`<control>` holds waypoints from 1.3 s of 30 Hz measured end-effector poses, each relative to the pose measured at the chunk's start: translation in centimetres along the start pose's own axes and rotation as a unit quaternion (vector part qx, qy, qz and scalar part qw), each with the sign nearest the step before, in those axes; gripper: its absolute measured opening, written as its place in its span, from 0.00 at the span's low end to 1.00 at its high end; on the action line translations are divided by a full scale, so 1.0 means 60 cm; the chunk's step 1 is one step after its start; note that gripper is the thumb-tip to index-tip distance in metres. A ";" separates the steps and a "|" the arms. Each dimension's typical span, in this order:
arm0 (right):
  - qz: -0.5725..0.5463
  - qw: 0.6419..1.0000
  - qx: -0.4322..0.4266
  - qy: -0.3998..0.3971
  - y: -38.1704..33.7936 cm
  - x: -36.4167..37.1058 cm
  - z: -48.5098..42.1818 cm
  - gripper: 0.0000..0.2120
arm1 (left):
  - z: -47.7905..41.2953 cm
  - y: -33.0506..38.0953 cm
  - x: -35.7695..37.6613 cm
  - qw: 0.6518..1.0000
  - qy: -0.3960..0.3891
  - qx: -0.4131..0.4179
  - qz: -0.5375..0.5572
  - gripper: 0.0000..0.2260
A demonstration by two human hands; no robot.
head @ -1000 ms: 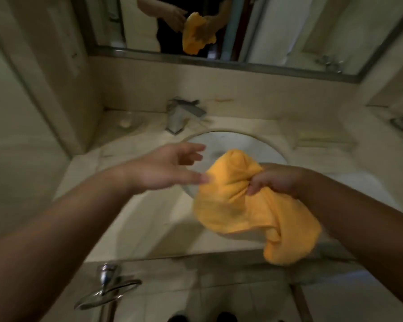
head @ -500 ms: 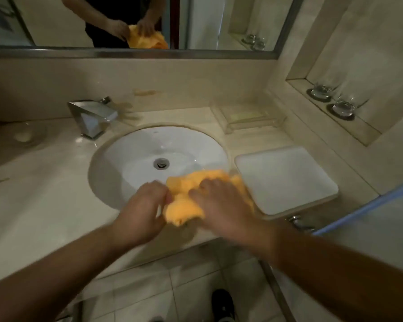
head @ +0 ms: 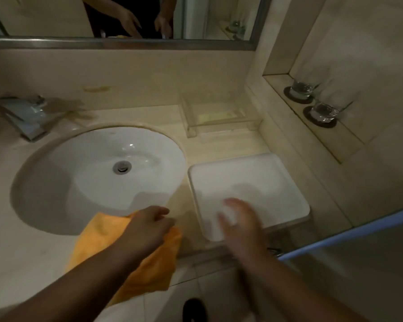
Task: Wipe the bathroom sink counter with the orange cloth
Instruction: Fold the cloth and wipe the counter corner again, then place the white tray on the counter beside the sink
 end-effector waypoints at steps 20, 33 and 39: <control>-0.214 0.864 0.450 0.073 0.258 -0.107 -0.065 0.15 | -0.111 0.029 0.144 0.948 0.016 -0.002 -0.318 0.15; -0.307 0.873 0.359 0.120 0.130 -0.114 -0.087 0.14 | -0.102 0.068 0.040 0.956 0.107 0.089 -0.259 0.14; -0.289 0.909 0.295 0.043 -0.008 -0.009 -0.101 0.14 | -0.045 -0.001 -0.122 0.945 0.208 0.110 -0.226 0.17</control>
Point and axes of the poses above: each hand's wrist, its own z-axis away from the middle knuckle, its own x-axis out of the palm, y = z × x, the point moved 3 cm from there along -z, towards the middle knuckle, and after that the axes turned 1 degree about z, right-handed, at the moved point
